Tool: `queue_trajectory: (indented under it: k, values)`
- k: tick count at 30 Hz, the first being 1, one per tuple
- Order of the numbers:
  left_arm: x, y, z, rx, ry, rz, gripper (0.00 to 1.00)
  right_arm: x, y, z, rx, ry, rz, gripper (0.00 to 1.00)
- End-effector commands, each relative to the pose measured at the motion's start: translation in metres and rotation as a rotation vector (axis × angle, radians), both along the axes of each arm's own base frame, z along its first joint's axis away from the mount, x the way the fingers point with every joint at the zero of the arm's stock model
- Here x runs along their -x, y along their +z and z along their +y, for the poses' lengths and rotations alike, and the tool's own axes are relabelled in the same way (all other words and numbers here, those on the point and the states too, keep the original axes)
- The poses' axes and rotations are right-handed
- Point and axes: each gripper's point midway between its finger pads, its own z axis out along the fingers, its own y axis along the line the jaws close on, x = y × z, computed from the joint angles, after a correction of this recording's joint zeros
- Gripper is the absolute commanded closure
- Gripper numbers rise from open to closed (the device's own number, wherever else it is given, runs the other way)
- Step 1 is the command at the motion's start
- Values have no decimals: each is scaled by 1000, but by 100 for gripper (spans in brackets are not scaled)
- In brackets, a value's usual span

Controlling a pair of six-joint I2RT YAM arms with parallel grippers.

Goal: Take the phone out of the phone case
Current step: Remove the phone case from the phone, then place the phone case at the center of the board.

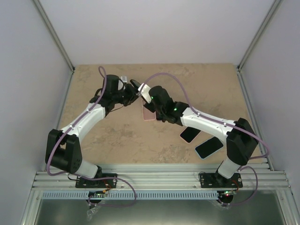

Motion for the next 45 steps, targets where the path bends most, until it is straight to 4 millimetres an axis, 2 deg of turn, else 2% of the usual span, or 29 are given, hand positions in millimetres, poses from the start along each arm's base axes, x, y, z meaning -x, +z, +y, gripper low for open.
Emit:
queue_trajectory:
  k: [1, 7, 19, 25, 28, 32, 36, 38, 45]
  values:
    - [0, -8, 15, -59, 31, 3, 100, -40, 81, -61, -182, -232, -124, 99]
    - [-1, -13, 19, -87, 41, 1, 100, -46, 97, -78, -243, -252, -128, 100]
    - [-3, -30, 34, -165, 71, 3, 100, -61, 116, -106, -292, -297, -124, 100]
    - [5, -34, 36, -309, -129, -166, 100, -58, 119, -121, -318, -296, -92, 99]
    - [15, -42, 33, -363, -258, -174, 100, -55, 119, -132, -340, -294, -67, 100]
    - [18, -33, 39, -342, -364, -225, 100, -54, 116, -142, -360, -298, -35, 100]
    - [16, -33, 46, -267, -453, -226, 100, -52, 115, -150, -385, -297, -10, 99]
    - [14, -43, 51, -258, -473, -191, 100, -52, 114, -153, -395, -294, 2, 100]
    - [9, -97, 65, -250, -508, -31, 100, -53, 111, -159, -399, -297, 17, 100]
